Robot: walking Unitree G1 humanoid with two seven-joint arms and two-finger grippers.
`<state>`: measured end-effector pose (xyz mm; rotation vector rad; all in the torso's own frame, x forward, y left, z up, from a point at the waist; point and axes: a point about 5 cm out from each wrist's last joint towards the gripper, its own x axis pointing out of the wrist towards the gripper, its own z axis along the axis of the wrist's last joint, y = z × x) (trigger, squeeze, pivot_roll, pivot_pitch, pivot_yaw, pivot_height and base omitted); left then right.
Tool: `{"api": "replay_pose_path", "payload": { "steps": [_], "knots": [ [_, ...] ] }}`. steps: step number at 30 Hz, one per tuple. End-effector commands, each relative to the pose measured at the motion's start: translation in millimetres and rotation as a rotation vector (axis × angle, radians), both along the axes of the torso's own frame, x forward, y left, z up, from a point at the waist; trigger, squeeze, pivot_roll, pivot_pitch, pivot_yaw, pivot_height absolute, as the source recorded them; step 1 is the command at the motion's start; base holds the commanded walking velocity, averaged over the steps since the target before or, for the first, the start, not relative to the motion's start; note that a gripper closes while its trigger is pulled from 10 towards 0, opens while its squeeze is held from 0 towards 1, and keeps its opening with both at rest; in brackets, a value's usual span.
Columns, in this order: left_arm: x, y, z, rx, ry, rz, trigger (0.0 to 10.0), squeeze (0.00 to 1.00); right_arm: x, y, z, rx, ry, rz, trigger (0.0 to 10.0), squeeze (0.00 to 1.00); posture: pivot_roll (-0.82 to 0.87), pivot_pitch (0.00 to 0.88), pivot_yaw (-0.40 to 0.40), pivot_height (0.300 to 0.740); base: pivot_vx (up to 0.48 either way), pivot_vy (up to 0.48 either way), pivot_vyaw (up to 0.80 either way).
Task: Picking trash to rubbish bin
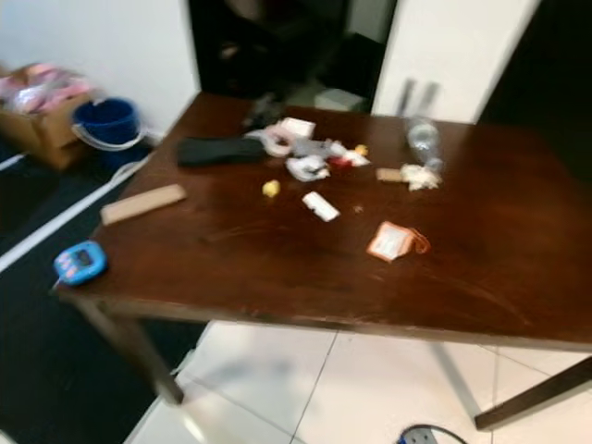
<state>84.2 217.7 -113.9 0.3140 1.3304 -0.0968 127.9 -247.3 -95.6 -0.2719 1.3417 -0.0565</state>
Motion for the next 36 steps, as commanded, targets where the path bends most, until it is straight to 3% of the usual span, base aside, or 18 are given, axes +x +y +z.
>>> {"api": "replay_pose_path", "payload": {
  "steps": [1, 15, 19, 24, 26, 33, 34, 35, 36],
  "knots": [
    [4.6, -5.0, 0.1, -0.013, -0.022, -0.003, 10.0, 0.0, -5.0, 6.8, -3.4, 0.019, 0.007, -0.005, 10.0, 0.0, 0.1, 0.089, -0.051, 0.74, 0.0, 0.0, -0.8],
    [8.1, -3.4, 1.2, -0.008, -0.028, -0.015, 10.0, 0.0, -1.1, 6.2, -2.1, 0.018, -0.016, -0.022, 10.0, 0.0, 0.1, 0.08, -0.048, 0.74, 0.0, 0.0, -0.8],
    [8.5, -3.4, 1.3, -0.007, -0.029, -0.017, 10.0, 0.0, 5.1, 8.0, -0.7, 0.035, -0.066, -0.038, 10.0, 0.0, 0.09, 0.082, -0.046, 0.74, 0.0, 0.0, -0.8],
    [8.2, -3.0, 1.3, -0.005, -0.029, -0.016, 10.0, 0.0, 15.8, 7.7, 3.1, 0.05, -0.136, -0.071, 10.0, 0.0, 0.09, 0.084, -0.045, 0.74, 0.0, 0.0, 0.0],
    [8.2, -2.4, 1.4, -0.002, -0.031, -0.011, 10.0, 0.0, 26.8, -4.3, 10.6, 0.021, -0.208, -0.16, 10.0, 0.0, 0.1, 0.087, -0.046, 0.74, 0.0, 0.0, 0.0],
    [8.0, -1.6, 1.5, 0.001, -0.031, -0.007, 10.0, 0.0, 35.6, -28.5, 22.4, -0.109, -0.26, -0.24, 10.0, 0.0, 0.1, 0.091, -0.042, 0.74, 0.0, 0.0, 0.0],
    [7.1, -0.8, 1.5, 0.004, -0.03, -0.005, 10.0, 0.0, 41.0, -56.9, 37.4, -0.26, -0.296, -0.336, 10.0, 0.0, 0.1, 0.091, -0.042, 0.74, 0.0, 0.0, 0.0],
    [7.1, -0.8, 1.5, 0.004, -0.03, -0.005, 10.0, 0.0, 41.0, -56.9, 37.4, -0.26, -0.296, -0.336, 10.0, 0.0, 0.1, 0.091, -0.042, 0.74, 0.0, 0.0, 0.0],
    [6.7, -0.3, 1.4, 0.006, -0.029, -0.004, 10.0, 0.0, 47.1, -73.5, 49.4, -0.346, -0.33, -0.38, 10.0, 0.0, 0.1, 0.093, -0.043, 0.74, 0.0, 0.0, 0.0]
  ]
}}
